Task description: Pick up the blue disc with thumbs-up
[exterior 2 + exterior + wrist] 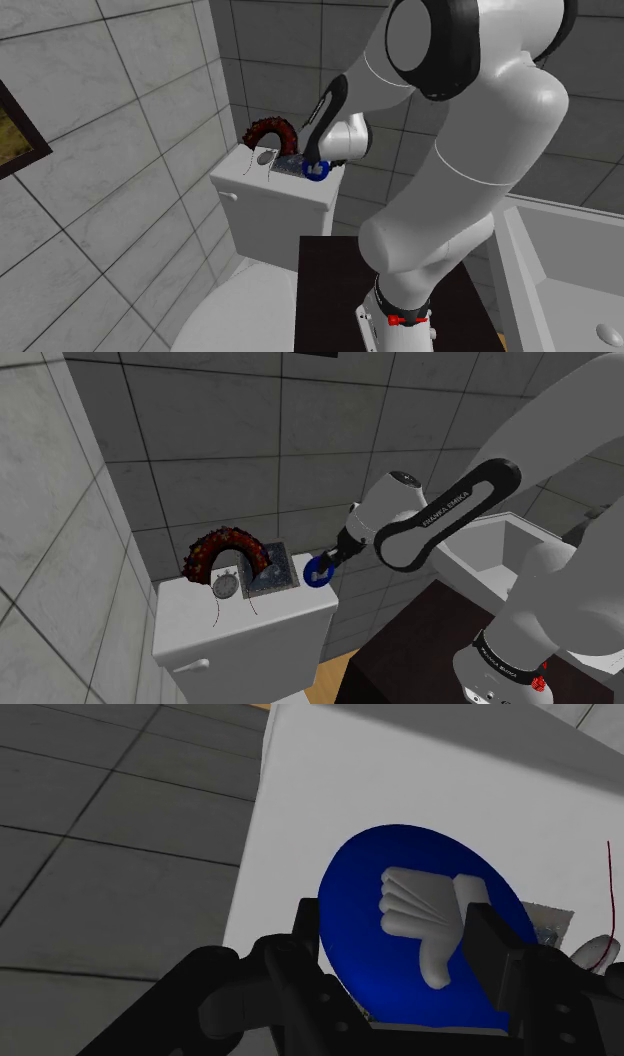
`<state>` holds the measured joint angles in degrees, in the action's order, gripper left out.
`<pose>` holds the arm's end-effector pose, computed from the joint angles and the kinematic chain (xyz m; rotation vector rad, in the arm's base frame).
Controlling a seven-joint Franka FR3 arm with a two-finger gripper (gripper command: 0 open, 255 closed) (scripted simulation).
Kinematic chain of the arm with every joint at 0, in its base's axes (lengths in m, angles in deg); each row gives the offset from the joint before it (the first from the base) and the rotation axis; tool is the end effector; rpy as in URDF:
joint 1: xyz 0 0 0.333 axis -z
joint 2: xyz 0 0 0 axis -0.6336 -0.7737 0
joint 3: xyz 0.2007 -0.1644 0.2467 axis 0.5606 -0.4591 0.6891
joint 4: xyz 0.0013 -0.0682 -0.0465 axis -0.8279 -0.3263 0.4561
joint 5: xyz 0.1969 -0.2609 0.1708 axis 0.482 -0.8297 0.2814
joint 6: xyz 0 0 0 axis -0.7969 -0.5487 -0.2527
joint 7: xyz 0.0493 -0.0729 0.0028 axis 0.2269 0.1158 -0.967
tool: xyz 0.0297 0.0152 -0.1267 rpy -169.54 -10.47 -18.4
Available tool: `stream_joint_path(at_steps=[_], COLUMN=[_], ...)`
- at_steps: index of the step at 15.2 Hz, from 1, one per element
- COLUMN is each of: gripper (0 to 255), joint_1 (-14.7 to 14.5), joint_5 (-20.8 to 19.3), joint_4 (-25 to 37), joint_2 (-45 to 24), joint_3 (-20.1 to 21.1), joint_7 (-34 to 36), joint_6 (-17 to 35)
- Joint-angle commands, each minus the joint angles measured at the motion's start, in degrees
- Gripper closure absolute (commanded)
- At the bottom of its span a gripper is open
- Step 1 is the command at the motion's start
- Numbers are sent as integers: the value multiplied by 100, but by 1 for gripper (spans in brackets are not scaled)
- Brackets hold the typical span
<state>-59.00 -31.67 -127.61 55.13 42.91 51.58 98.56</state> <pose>0.3751 0.1470 0.3354 -2.9229 0.0334 -0.5202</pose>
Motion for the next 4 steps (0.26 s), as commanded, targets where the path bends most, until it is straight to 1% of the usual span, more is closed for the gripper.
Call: stream_joint_path(at_steps=[1, 2, 4], gripper=[255, 255, 255], joint_1=[76, 102, 107], joint_5=[-104, -139, -144], joint_4=[1, 13, 15], joint_2=[208, 301, 315], joint_3=[49, 66, 69], joint_7=[90, 120, 124], joint_6=[-214, -320, -336])
